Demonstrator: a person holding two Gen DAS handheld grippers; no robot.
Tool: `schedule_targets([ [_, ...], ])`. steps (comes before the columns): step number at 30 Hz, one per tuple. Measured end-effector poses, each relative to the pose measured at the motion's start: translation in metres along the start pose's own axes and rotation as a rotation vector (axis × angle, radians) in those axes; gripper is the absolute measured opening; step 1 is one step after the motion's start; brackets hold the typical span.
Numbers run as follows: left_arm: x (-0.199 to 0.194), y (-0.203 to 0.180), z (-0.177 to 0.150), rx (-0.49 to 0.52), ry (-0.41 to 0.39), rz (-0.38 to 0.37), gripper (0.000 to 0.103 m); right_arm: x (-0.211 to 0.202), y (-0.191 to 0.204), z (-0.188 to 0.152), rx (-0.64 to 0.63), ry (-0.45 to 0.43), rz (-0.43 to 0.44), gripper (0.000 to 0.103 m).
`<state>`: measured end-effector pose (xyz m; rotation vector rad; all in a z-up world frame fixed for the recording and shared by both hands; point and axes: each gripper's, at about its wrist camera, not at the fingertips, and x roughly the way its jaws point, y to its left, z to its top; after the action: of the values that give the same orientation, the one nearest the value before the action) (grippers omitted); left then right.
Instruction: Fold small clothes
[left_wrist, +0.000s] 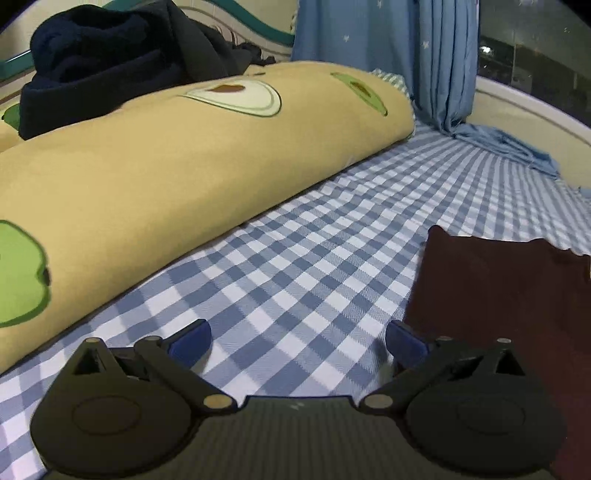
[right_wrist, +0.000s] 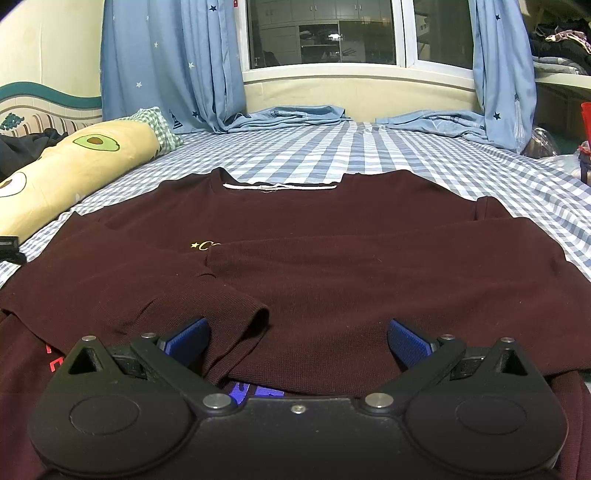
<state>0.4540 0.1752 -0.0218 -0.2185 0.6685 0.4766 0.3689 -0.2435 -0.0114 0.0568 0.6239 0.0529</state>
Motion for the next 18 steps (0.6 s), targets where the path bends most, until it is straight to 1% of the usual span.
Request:
schedule_targets([
  [2,-0.006,0.005,-0.004,0.013,0.007,0.002,0.102,0.0,0.0,0.0,-0.001,0.0,-0.001,0.103],
  [5,0.001,0.005,-0.01,0.087,0.055,0.078,0.103,0.0,0.001,0.001,-0.007,-0.002,-0.007,0.103],
  [6,0.002,0.005,-0.013,0.106,0.047,0.083,0.103,0.0,0.001,0.001,-0.008,-0.002,-0.008,0.103],
  [11,-0.003,0.008,-0.012,0.087,0.045,0.081,0.102,0.0,0.0,0.001,-0.001,0.0,-0.004,0.103],
  [14,-0.014,0.015,-0.016,0.072,0.033,0.063,0.102,-0.006,-0.006,0.002,0.034,0.001,0.022,0.103],
  [16,-0.027,0.023,-0.022,0.062,0.017,0.042,0.102,-0.018,-0.011,-0.001,0.046,-0.009,0.018,0.103],
  [18,-0.044,0.031,-0.029,0.058,-0.004,0.026,0.102,-0.035,-0.013,-0.006,0.032,-0.029,0.009,0.103],
])
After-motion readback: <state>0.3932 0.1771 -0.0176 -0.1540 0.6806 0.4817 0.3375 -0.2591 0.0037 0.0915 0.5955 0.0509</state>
